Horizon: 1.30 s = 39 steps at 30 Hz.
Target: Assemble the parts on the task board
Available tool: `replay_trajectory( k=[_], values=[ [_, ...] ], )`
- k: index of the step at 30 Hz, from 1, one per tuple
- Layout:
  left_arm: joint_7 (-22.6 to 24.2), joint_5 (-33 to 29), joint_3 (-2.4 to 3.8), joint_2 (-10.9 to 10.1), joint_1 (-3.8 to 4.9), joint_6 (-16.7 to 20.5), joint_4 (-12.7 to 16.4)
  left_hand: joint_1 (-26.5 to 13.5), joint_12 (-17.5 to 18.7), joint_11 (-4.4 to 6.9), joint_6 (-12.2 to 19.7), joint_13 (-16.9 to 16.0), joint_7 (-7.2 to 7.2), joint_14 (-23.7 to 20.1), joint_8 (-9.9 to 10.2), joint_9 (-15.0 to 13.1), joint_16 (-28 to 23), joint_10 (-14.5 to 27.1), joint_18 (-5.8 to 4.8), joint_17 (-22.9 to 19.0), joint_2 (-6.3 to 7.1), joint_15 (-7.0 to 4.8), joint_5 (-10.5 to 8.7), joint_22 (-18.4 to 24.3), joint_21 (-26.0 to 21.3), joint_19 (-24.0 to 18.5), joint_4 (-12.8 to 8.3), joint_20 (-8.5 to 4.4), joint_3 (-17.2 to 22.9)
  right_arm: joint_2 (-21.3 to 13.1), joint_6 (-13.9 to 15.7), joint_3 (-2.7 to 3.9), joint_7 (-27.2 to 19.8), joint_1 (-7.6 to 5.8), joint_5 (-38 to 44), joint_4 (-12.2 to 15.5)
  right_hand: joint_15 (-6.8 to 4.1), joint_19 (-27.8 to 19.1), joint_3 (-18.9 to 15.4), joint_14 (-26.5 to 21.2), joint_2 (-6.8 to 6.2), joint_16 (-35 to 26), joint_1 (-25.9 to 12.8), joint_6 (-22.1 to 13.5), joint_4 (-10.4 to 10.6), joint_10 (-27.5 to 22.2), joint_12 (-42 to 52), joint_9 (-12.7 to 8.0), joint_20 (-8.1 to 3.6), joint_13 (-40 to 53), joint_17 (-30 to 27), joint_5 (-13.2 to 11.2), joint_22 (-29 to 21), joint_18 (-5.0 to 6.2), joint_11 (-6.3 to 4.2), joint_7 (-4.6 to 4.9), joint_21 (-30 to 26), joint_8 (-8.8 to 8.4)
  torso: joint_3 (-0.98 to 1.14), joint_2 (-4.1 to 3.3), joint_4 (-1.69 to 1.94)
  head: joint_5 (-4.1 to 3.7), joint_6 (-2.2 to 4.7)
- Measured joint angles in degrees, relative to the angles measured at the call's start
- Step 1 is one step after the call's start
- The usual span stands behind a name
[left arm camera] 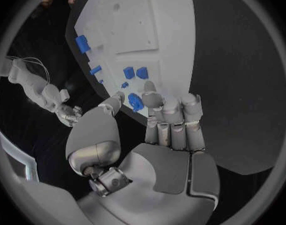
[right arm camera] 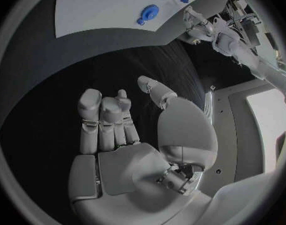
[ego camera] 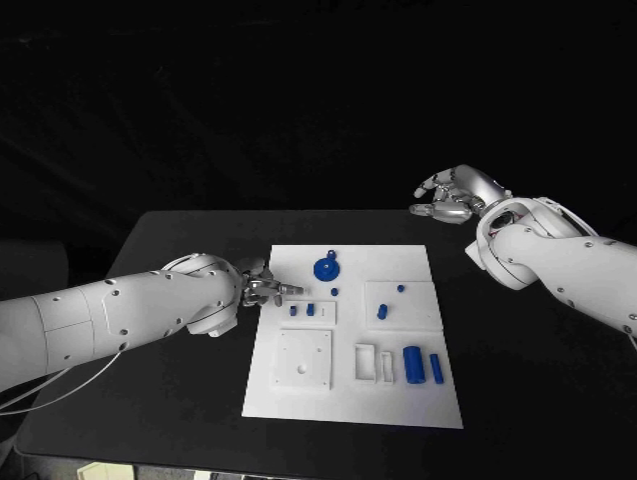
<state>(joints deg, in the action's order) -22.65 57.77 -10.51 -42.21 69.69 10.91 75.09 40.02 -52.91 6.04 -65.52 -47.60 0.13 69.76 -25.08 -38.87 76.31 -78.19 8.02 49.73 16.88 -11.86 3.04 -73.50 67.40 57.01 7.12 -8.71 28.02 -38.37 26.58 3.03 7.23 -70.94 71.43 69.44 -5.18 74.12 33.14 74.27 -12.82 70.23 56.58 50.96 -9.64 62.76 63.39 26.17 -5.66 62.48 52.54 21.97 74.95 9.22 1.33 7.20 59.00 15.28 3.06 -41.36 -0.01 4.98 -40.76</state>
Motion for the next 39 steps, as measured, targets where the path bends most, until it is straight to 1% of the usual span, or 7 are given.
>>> replay_trajectory(
  k=[8,11,17,25,27,31,39],
  values=[
    [0.85,-2.73,0.21,-1.13,0.31,0.62,0.98,4.71,1.67,-0.73,3.96,0.86,1.22,-1.12,1.93,0.94,-1.21,1.36,-0.05,-0.52,-0.27,0.94,0.0,0.5,-1.05,-1.13,3.61,0.31,-2.32,-0.17,0.0,0.01,0.0,0.0,-0.01,0.04,0.0,0.0,0.0,0.0,0.0,0.0,0.0,0.03,0.0,0.0,0.0,0.0,0.01,-0.06,0.0,0.0,-0.01,0.0,0.0,0.03,0.0,0.0,0.0,0.0,0.03,0.08,0.1],
    [1.15,-3.42,0.2,-1.39,0.31,0.63,1.44,8.8,2.11,-1.12,4.82,1.07,1.81,-1.5,2.27,1.18,-1.54,1.75,-0.44,-0.63,-1.67,1.33,0.0,0.58,-1.07,-1.25,3.12,0.44,-2.57,-0.19,0.0,0.01,-0.01,0.0,-0.01,0.05,0.0,0.0,0.0,0.0,0.0,0.0,0.0,0.11,0.0,0.0,0.0,-0.01,0.01,-0.06,-0.01,0.0,-0.01,0.01,0.0,0.12,0.0,0.0,0.0,-0.01,0.03,0.13,0.12],
    [1.73,-4.18,0.18,-1.63,0.3,0.51,2.09,17.94,2.67,-1.61,5.88,1.3,2.3,-1.92,3.22,1.94,-1.96,2.29,-0.48,-0.63,-6.23,1.75,2.51,0.58,-1.13,-1.84,-3.86,0.62,-5.09,-0.25,0.0,0.01,-0.02,0.0,-0.02,0.05,0.0,-0.01,0.0,0.0,0.0,0.0,0.0,0.11,0.0,0.0,0.0,-0.01,0.02,-0.06,-0.01,0.0,-0.01,0.0,0.0,0.12,0.0,0.0,0.0,-0.02,0.01,0.18,0.13],
    [2.28,-4.56,0.16,-1.85,0.3,0.29,2.62,24.08,3.44,-2.3,6.87,1.94,2.73,-2.33,4.66,3.39,-2.44,2.62,-0.61,-0.69,-11.31,2.17,4.23,0.79,-2.05,-2.15,-13.44,0.93,-7.69,-0.32,0.0,0.01,-0.02,0.0,-0.02,0.06,0.0,-0.02,0.0,0.0,0.0,0.0,0.0,0.11,0.0,0.0,0.0,-0.01,0.04,-0.06,0.04,0.0,-0.02,0.0,0.0,0.12,0.0,0.0,-0.04,-0.03,-0.02,0.16,0.24],
    [2.42,-4.59,0.14,-1.79,0.29,0.18,2.57,24.5,3.44,-2.37,6.39,2.04,2.87,-2.32,4.66,3.61,-2.44,2.55,-1.37,-0.69,-11.73,2.18,4.23,0.85,-2.05,-2.15,-15.19,0.93,-7.8,-0.33,0.0,0.01,-0.02,0.0,-0.02,0.06,0.0,-0.02,0.0,0.0,0.0,0.0,0.0,0.11,0.0,0.0,0.0,-0.01,0.04,-0.06,0.04,0.0,-0.02,0.0,0.0,0.12,0.0,0.0,-0.04,-0.03,-0.02,0.15,0.27],
    [2.65,-4.6,0.02,-1.46,0.29,-0.11,2.32,25.15,3.44,-2.58,4.54,2.24,2.51,-2.37,4.66,3.81,-2.44,2.33,-1.35,-0.69,-12.39,2.25,3.88,0.92,-2.4,-2.15,-17.89,0.93,-7.42,-0.33,-0.01,0.01,-0.03,0.0,-0.02,0.06,0.0,-0.02,0.0,0.0,0.0,0.0,0.0,0.11,0.0,0.0,0.0,-0.01,0.04,-0.05,0.04,0.0,-0.02,0.0,0.0,0.12,0.0,0.0,-0.03,-0.03,-0.02,0.14,0.27],
    [2.99,-4.59,-0.19,-0.61,0.27,-0.45,1.33,24.75,3.44,-2.34,3.46,2.42,2.2,-2.39,4.44,4.15,-2.44,2.09,-1.36,-0.69,-13.49,2.27,3.81,0.92,-2.4,-2.14,-19.35,0.93,-6.43,-0.28,-0.01,0.01,-0.02,0.0,-0.03,0.08,0.0,-0.05,0.0,0.0,0.0,0.0,0.0,0.1,0.0,0.0,0.0,0.04,0.04,-0.05,0.03,0.0,-0.03,0.0,0.0,0.11,0.0,0.0,0.02,-0.04,-0.03,0.21,0.2]
  ],
)
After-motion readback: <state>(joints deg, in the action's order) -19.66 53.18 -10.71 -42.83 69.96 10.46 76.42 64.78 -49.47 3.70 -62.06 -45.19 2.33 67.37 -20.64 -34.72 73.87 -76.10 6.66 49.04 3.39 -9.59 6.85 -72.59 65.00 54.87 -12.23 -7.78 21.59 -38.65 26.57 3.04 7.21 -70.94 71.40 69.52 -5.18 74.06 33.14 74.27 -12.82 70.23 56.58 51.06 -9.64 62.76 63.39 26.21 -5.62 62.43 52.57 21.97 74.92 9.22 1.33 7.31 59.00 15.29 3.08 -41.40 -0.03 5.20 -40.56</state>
